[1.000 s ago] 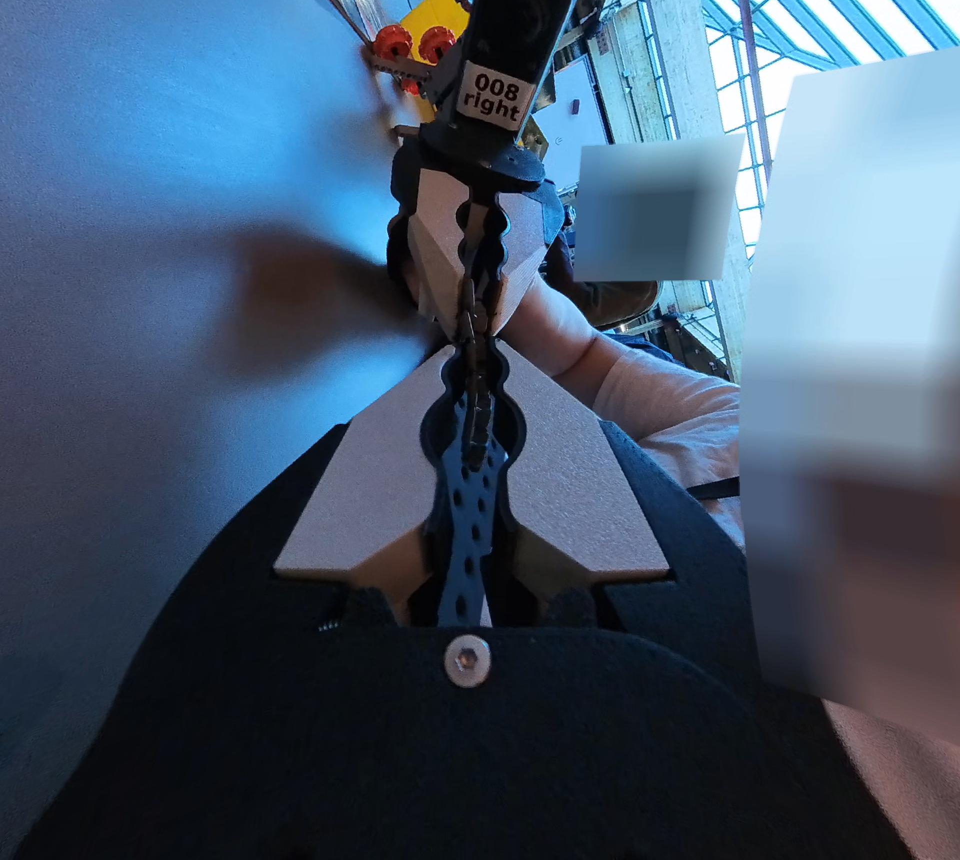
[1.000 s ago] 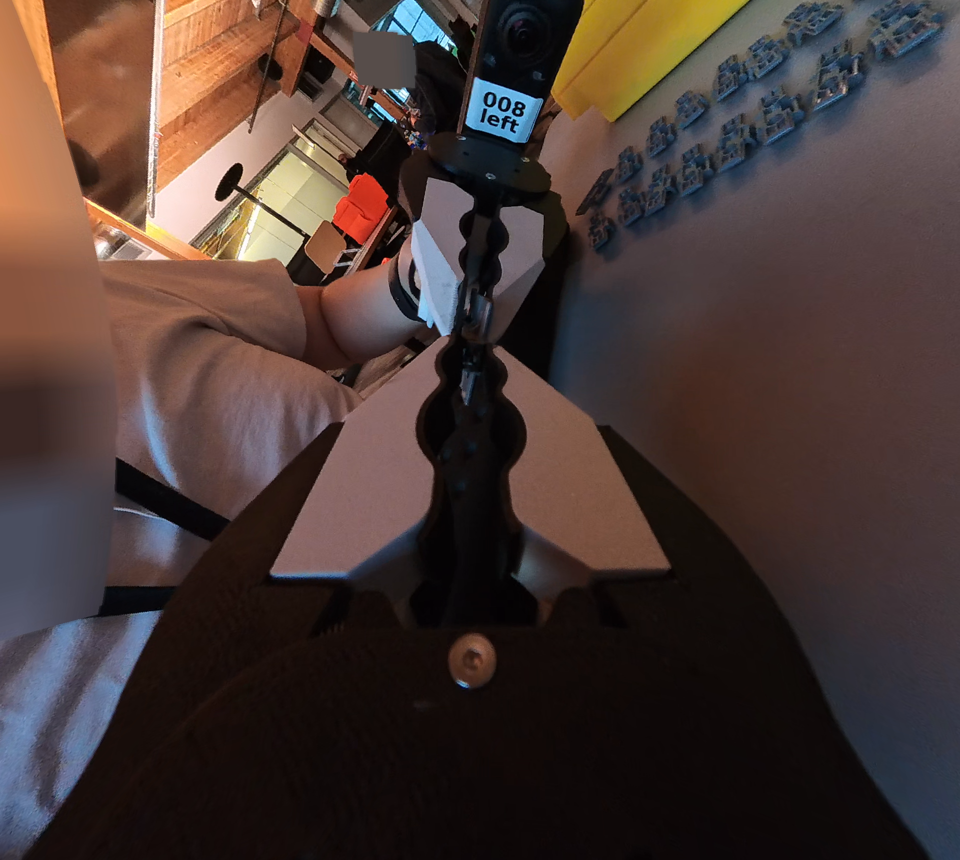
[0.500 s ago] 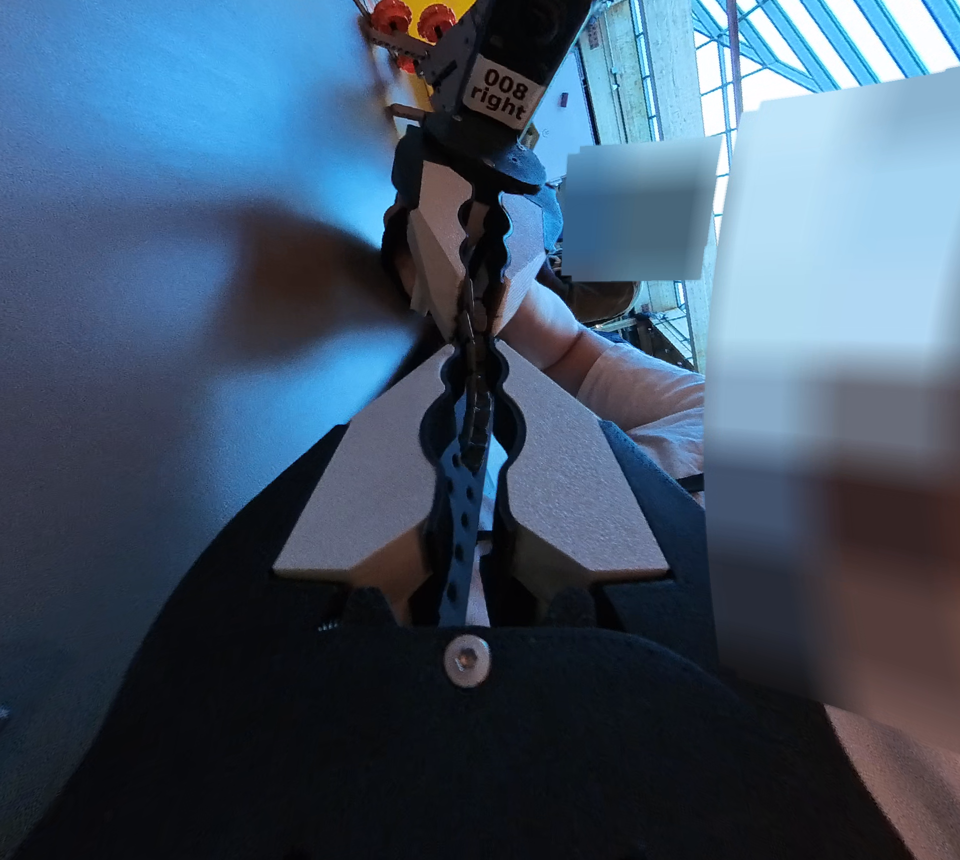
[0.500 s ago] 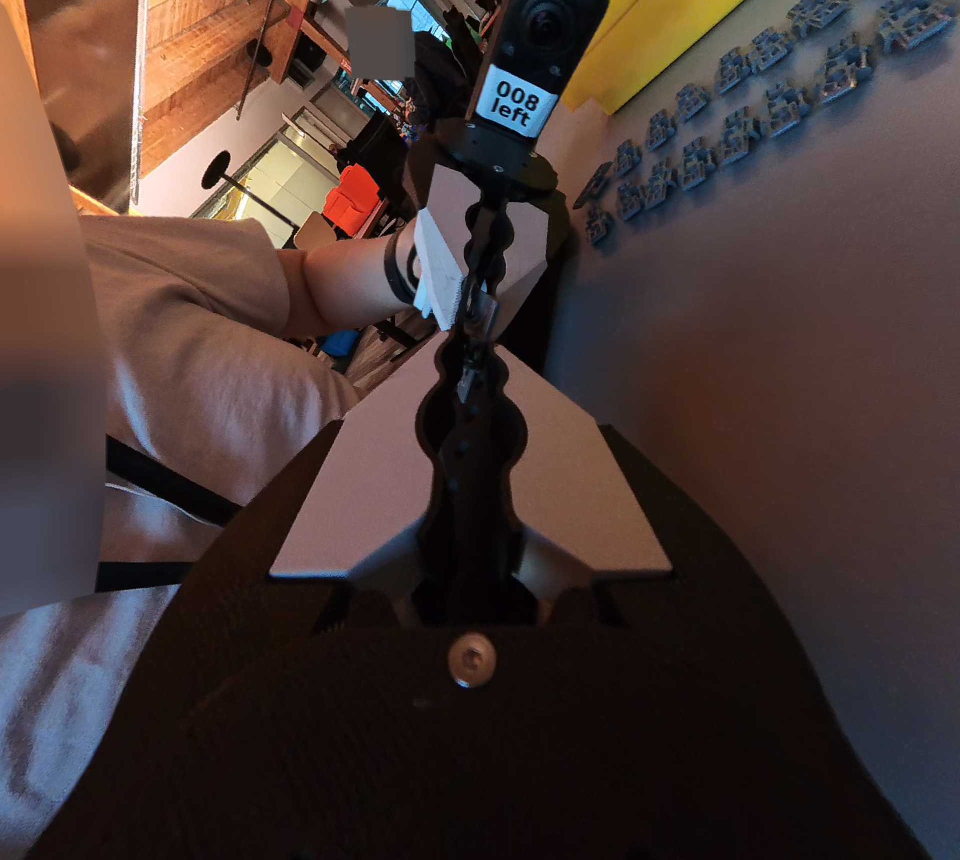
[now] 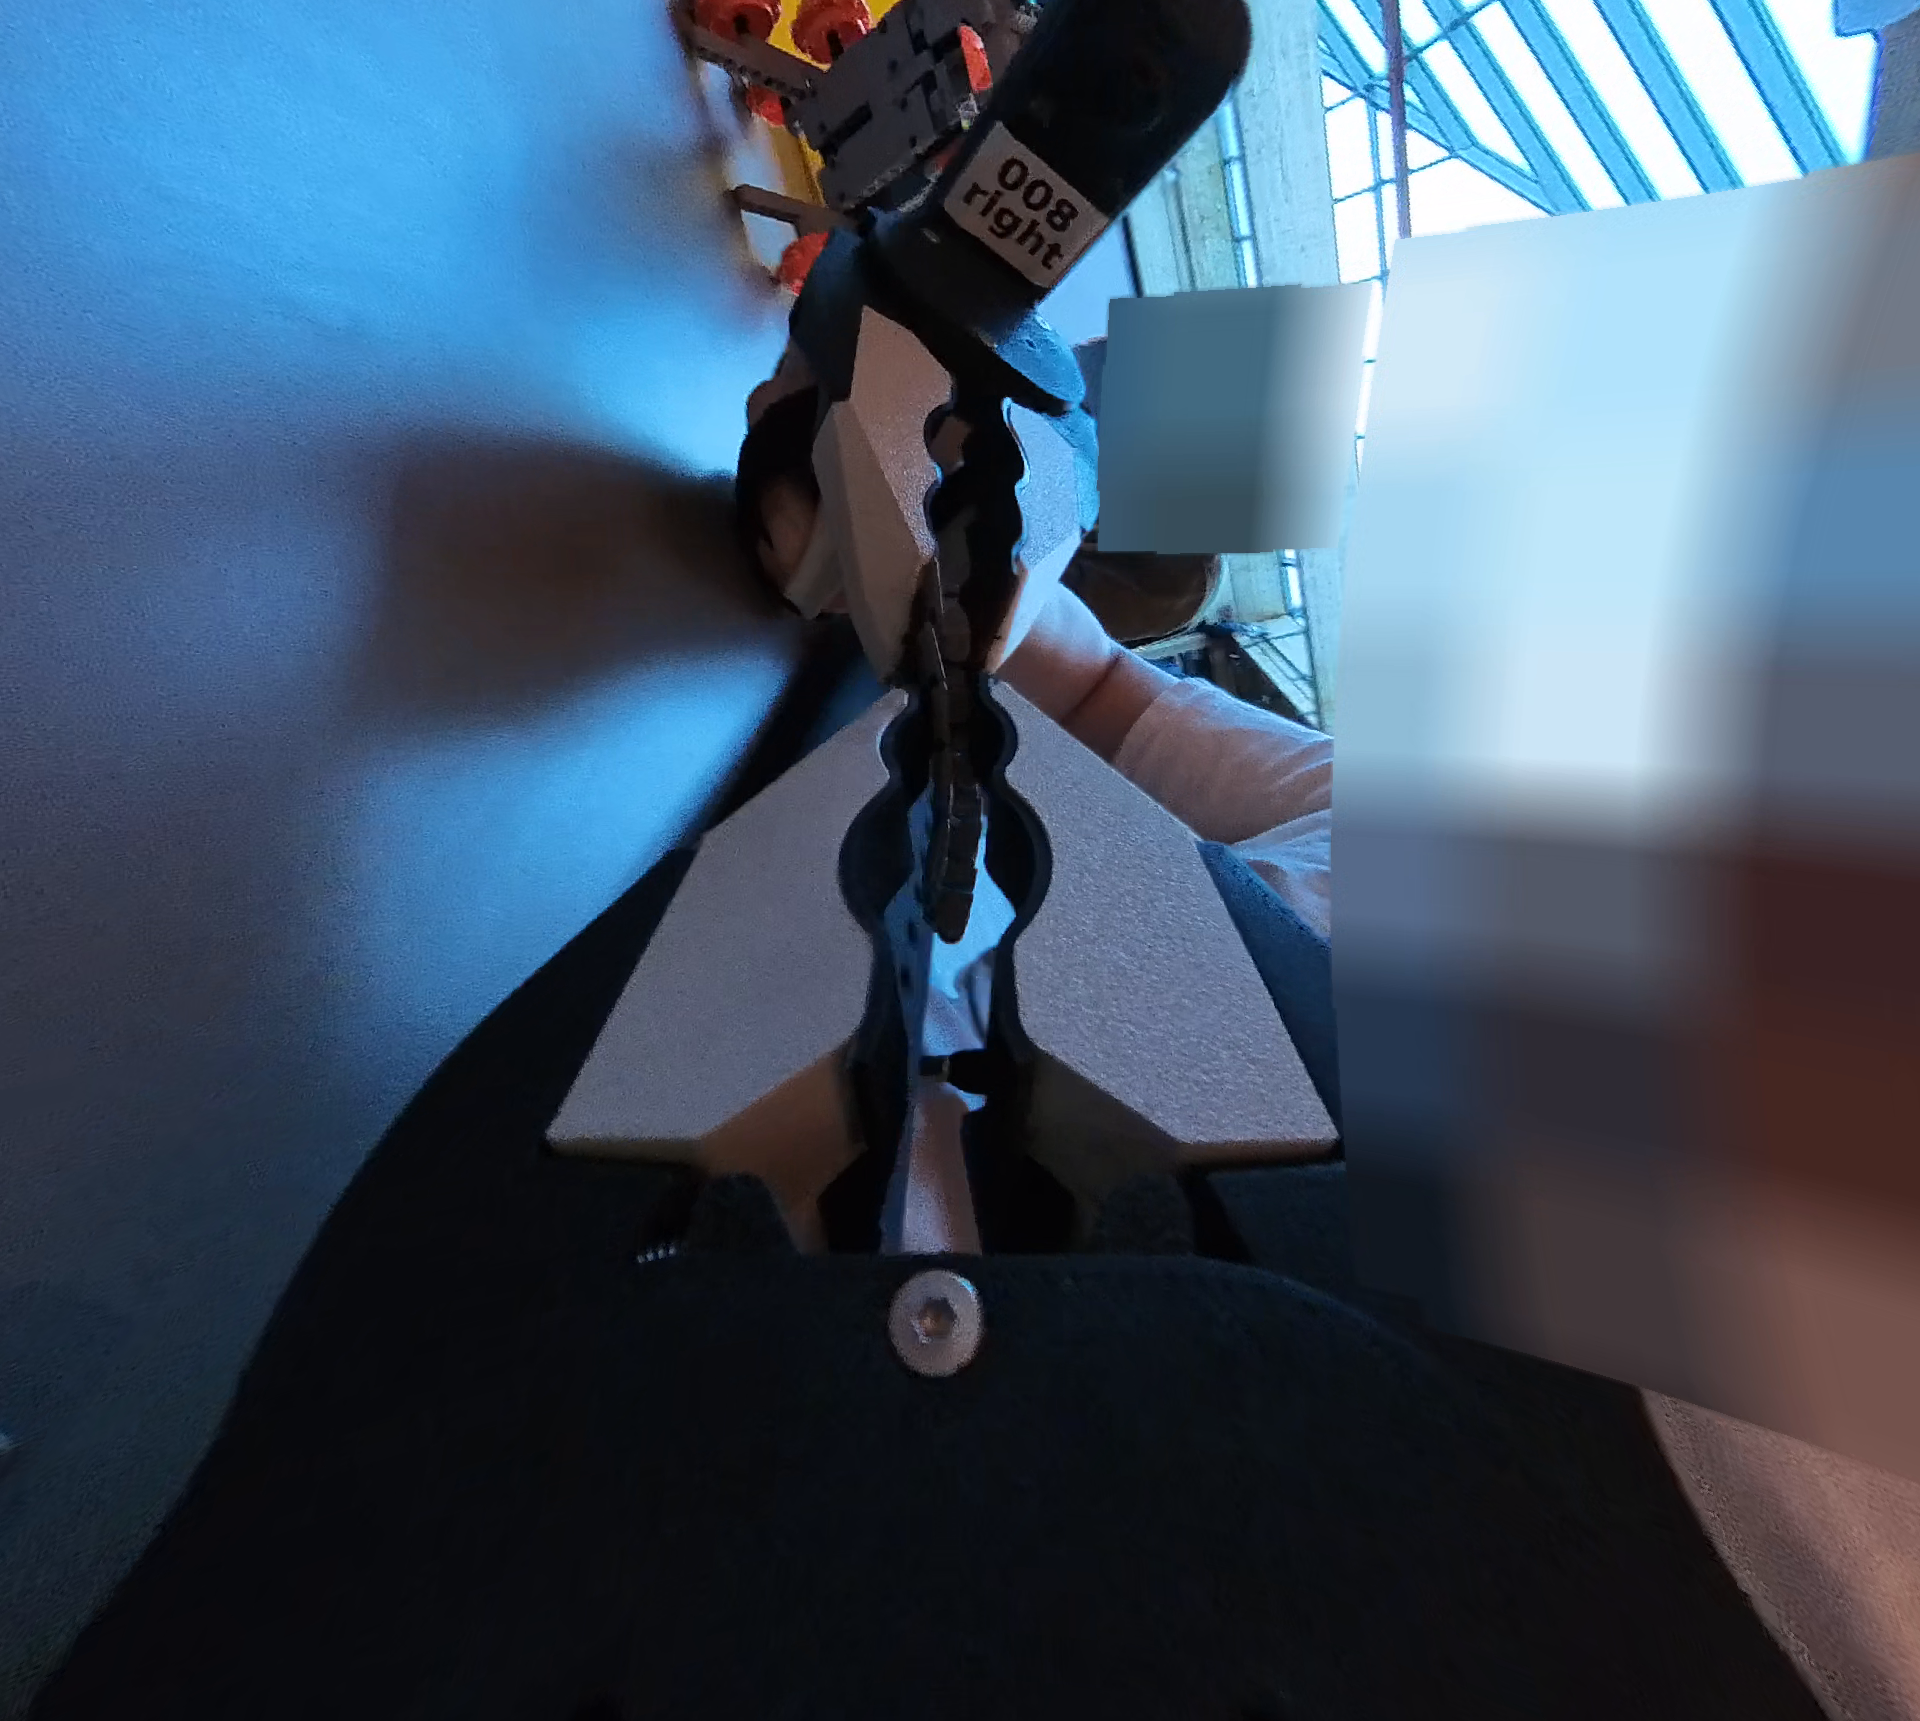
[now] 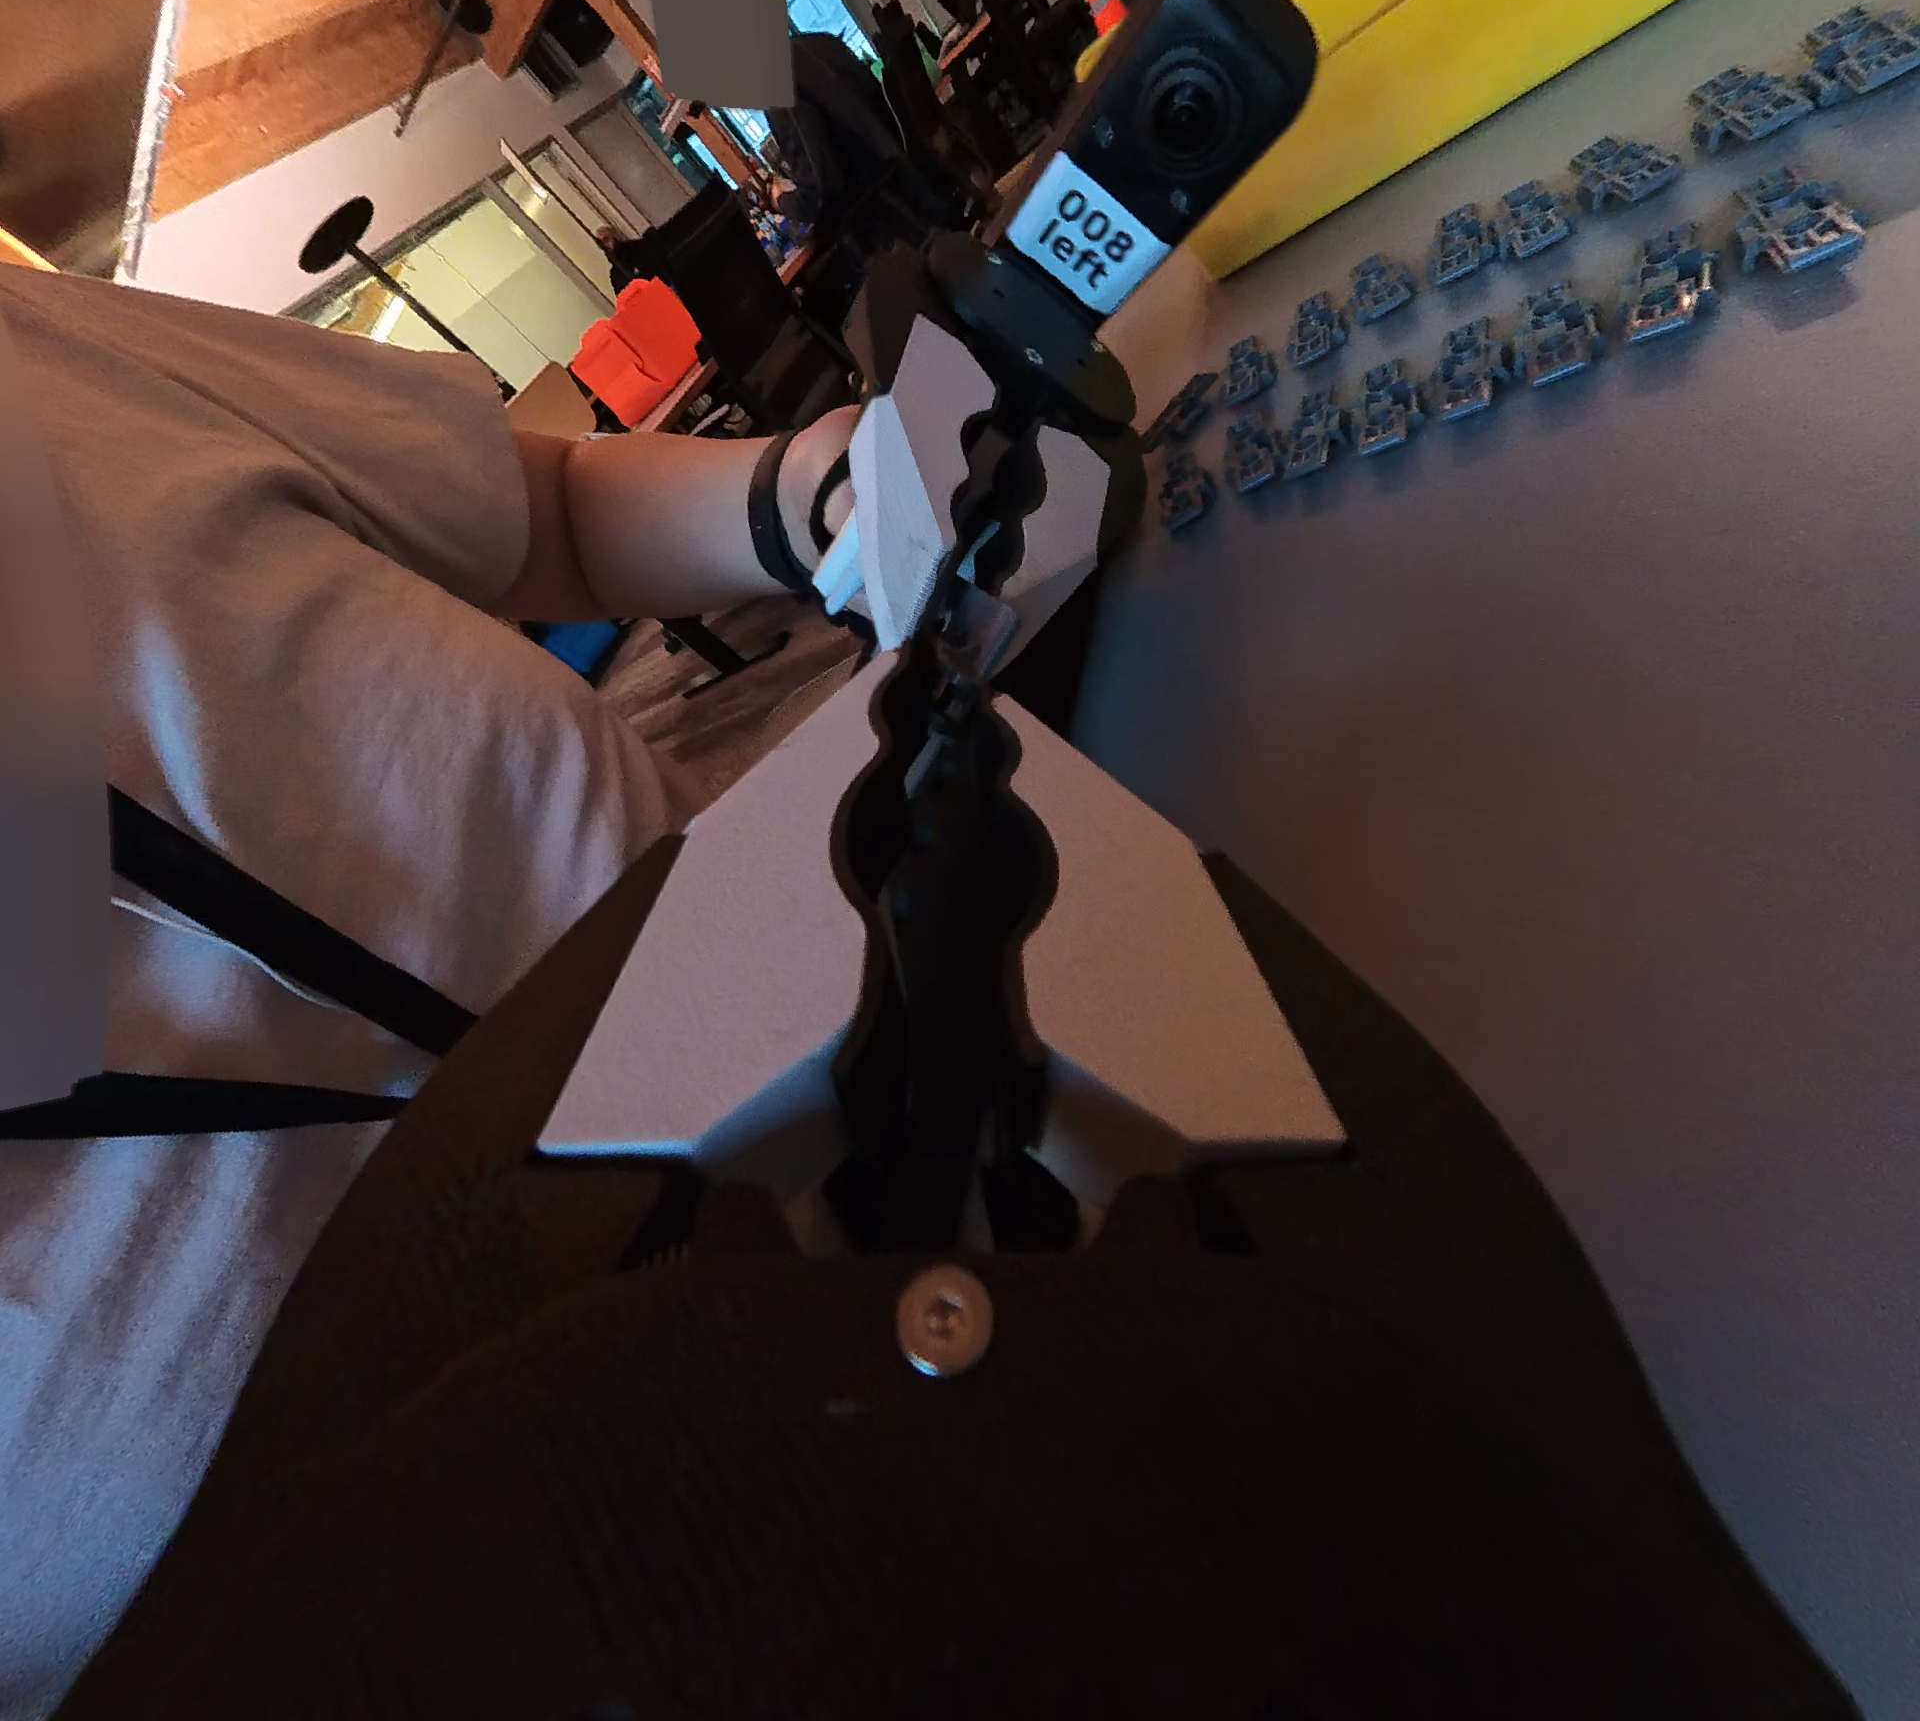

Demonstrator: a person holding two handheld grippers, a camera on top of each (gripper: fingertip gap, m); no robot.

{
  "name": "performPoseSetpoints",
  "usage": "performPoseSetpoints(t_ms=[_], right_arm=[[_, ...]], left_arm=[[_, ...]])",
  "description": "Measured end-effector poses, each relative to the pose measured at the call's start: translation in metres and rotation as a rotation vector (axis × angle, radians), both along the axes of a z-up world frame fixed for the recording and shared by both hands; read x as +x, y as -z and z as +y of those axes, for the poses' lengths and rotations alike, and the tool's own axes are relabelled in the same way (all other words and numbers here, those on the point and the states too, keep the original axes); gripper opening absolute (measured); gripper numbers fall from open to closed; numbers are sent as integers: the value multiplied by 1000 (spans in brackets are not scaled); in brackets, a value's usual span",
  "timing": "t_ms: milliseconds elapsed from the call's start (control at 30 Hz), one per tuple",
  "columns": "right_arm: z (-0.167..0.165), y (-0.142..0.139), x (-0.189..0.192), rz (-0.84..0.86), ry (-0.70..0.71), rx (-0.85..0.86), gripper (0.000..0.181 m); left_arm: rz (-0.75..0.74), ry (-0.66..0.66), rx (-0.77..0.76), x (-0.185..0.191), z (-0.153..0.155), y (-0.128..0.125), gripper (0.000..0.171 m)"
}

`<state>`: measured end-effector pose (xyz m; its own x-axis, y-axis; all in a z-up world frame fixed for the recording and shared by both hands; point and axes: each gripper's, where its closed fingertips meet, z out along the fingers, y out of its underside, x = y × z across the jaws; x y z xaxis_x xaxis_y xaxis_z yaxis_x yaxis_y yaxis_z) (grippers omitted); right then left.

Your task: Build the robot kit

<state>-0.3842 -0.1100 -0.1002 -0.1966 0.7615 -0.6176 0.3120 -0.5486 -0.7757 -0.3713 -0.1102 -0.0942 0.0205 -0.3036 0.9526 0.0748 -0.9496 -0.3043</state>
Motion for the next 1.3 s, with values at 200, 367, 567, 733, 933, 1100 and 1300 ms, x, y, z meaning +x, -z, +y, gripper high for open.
performPoseSetpoints(t_ms=[200, 367, 567, 733, 933, 1100, 1300], right_arm=[[-3, 5, 1, -47, -36, -89, 9], [-3, 6, 2, -58, -48, -185, 9], [5, -3, 2, -5, -39, -266, 6], [8, -4, 3, -4, -48, -406, 7], [7, -2, 6, -27, -60, -379, 7], [7, -1, 7, -31, -66, -375, 7], [7, 0, 8, -36, -64, -380, 7]], left_arm=[[99, -40, 115, 1, -1, 5, 4], [163, -84, 220, 2, -1, 5, 5], [78, -71, 126, 2, 5, 1, 5], [73, -76, 119, 3, 7, 0, 5], [98, -68, 122, 5, 6, 3, 5], [100, -65, 124, 6, 5, 3, 6], [105, -68, 124, 6, 6, 3, 5]])
